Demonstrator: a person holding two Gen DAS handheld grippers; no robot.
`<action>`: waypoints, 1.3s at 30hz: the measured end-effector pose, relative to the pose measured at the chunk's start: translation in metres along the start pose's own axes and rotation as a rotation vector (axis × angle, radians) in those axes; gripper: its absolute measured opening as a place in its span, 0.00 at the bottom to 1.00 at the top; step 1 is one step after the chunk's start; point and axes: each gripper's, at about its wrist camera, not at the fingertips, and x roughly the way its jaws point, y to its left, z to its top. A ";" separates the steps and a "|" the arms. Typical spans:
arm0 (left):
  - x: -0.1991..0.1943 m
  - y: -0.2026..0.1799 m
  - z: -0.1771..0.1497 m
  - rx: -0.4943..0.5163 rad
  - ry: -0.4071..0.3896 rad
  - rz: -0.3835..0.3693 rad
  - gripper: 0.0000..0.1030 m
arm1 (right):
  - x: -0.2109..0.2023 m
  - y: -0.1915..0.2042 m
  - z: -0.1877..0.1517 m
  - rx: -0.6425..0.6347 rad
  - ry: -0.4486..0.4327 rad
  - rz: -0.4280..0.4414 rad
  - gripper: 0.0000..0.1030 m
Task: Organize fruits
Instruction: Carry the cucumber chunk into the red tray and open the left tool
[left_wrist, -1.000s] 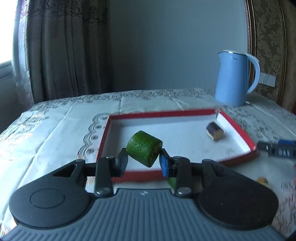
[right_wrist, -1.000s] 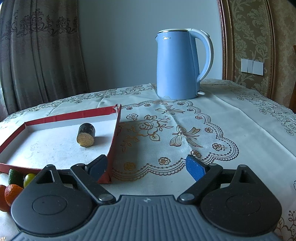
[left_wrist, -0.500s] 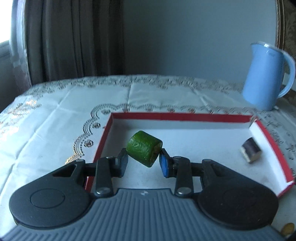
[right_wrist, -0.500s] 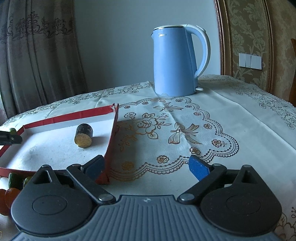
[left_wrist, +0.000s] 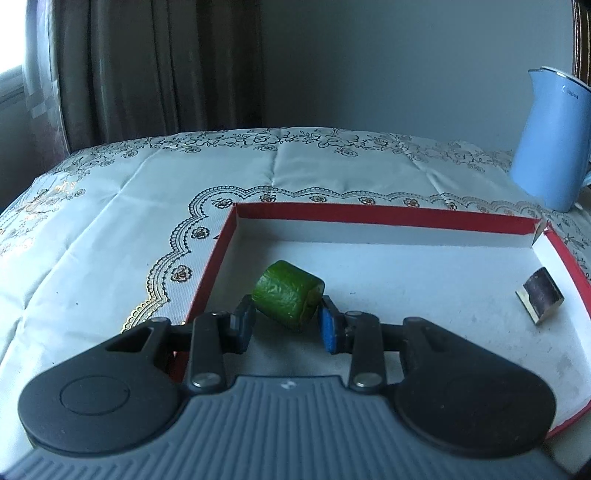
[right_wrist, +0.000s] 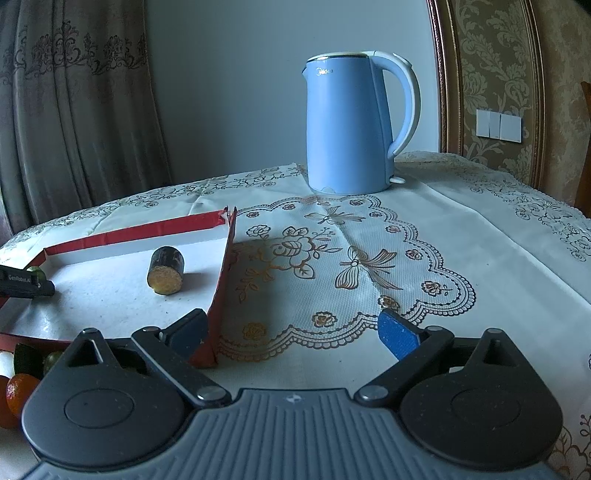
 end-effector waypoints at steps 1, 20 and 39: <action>0.000 -0.001 0.000 0.003 0.000 0.003 0.33 | 0.000 0.000 0.000 0.000 0.000 0.000 0.97; -0.108 0.002 -0.042 0.072 -0.190 0.009 0.86 | 0.001 -0.002 0.000 0.011 0.004 -0.002 0.99; -0.129 0.027 -0.122 -0.004 -0.030 -0.028 0.94 | 0.001 -0.004 -0.001 0.023 0.004 -0.001 1.00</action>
